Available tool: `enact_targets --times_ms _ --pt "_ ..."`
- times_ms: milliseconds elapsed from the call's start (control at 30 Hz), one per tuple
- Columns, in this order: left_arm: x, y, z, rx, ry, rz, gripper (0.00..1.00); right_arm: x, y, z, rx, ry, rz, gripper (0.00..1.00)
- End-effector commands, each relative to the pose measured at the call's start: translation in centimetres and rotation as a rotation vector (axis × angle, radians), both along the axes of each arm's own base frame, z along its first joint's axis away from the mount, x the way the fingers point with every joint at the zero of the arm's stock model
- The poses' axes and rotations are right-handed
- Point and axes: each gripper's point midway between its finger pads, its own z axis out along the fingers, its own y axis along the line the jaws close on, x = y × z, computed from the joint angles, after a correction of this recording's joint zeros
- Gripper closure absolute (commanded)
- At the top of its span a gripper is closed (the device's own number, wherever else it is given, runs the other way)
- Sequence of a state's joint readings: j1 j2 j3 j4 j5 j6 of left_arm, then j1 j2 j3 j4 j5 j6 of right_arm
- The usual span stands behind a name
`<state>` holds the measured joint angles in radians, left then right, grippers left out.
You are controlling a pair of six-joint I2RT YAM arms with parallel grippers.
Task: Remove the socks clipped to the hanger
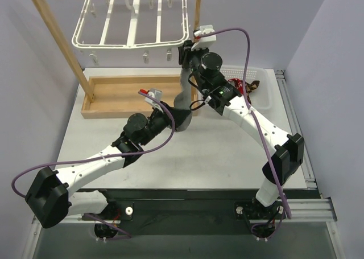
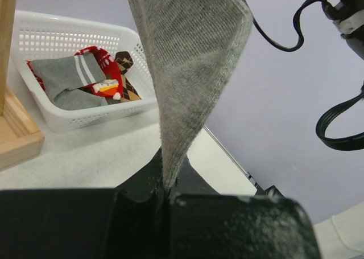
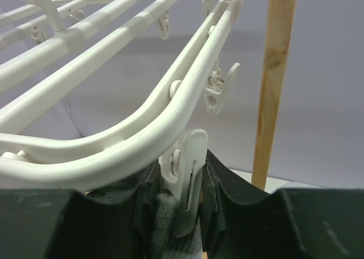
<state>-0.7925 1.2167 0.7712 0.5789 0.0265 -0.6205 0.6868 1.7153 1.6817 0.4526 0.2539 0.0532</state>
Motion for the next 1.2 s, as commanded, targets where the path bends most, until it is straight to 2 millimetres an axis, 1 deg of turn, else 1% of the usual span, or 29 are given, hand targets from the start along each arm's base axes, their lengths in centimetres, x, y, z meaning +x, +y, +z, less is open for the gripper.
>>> enact_targets --times_ms 0,67,200,233,300,367,400,467,500,533,600,633,667,733,800,833,900,967,1000,1033,1067,1133,1167 --pt "-0.1 0.0 0.1 0.004 -0.020 0.007 1.00 -0.5 0.0 3.0 0.042 -0.051 0.036 1.00" --pt "-0.1 0.1 -0.2 0.011 -0.017 0.009 1.00 -0.8 0.3 2.7 0.044 -0.036 0.070 1.00" --pt "0.1 0.1 -1.1 0.039 -0.004 0.014 1.00 -1.0 0.1 2.4 0.083 -0.006 0.110 1.00" --pt "0.1 0.0 -1.7 0.059 0.013 0.014 1.00 -0.8 -0.2 2.3 0.093 0.002 0.113 1.00" --pt "0.1 -0.1 -2.7 0.074 0.037 0.009 1.00 -0.7 -0.1 2.2 0.103 0.020 0.131 1.00" --pt "-0.1 0.1 -3.0 0.066 0.040 0.011 1.00 -0.6 0.1 2.3 0.111 0.032 0.151 1.00" --pt "-0.1 0.3 -3.2 0.068 0.040 0.014 1.00 -0.5 0.1 2.1 0.111 0.044 0.154 1.00" --pt "-0.3 0.4 -3.0 0.070 0.035 0.013 1.00 -0.5 -0.2 2.1 0.132 0.058 0.159 1.00" --pt "-0.3 0.4 -3.1 0.075 0.034 0.013 1.00 -0.7 0.0 1.9 0.136 0.076 0.174 1.00" --pt "-0.3 0.4 -2.7 0.075 0.026 0.014 1.00 -0.6 0.0 1.7 0.142 0.091 0.183 0.98" --pt "-0.3 0.4 -2.4 0.071 0.020 0.014 1.00 -0.6 -0.2 1.5 0.156 0.109 0.188 0.88" --pt "-0.2 0.4 -2.1 0.072 0.013 0.015 1.00 -0.6 -0.3 1.5 0.163 0.113 0.188 0.76" --pt "-0.3 0.4 -1.9 0.070 0.010 0.014 1.00 -0.6 -0.4 1.3 0.168 0.121 0.182 0.69" --pt "-0.1 0.3 -1.9 0.072 0.011 0.017 1.00 -0.5 -0.6 1.4 0.183 0.128 0.177 0.57" --pt "-0.1 0.3 -1.9 0.073 0.009 0.017 1.00 -0.4 -0.8 1.2 0.181 0.149 0.167 0.48" --pt "-0.1 0.3 -2.0 0.074 0.010 0.015 1.00 -0.3 -0.7 1.7 0.189 0.151 0.166 0.43" --pt "0.0 0.3 -2.0 0.075 0.011 0.017 1.00 -0.3 -0.7 1.5 0.178 0.172 0.160 0.41" --pt "0.0 0.2 -2.2 0.079 0.015 0.015 1.00 -0.2 -0.9 1.9 0.178 0.171 0.150 0.40" --pt "0.1 0.1 -2.1 0.077 0.013 0.015 1.00 -0.1 -0.9 1.5 0.168 0.187 0.141 0.39" --pt "0.2 0.2 -2.2 0.080 0.014 0.018 1.00 -0.1 -0.9 1.7 0.166 0.186 0.137 0.39" --pt "0.2 0.0 -2.2 0.082 0.013 0.015 1.00 -0.1 -1.1 1.8 0.156 0.183 0.128 0.40" --pt "0.3 0.0 -2.4 0.089 0.015 0.016 1.00 -0.4 -0.6 1.5 0.137 0.193 0.130 0.43" --pt "0.3 -0.1 -2.4 0.091 0.018 0.017 1.00 -0.5 -0.9 2.7 0.130 0.173 0.116 0.46"
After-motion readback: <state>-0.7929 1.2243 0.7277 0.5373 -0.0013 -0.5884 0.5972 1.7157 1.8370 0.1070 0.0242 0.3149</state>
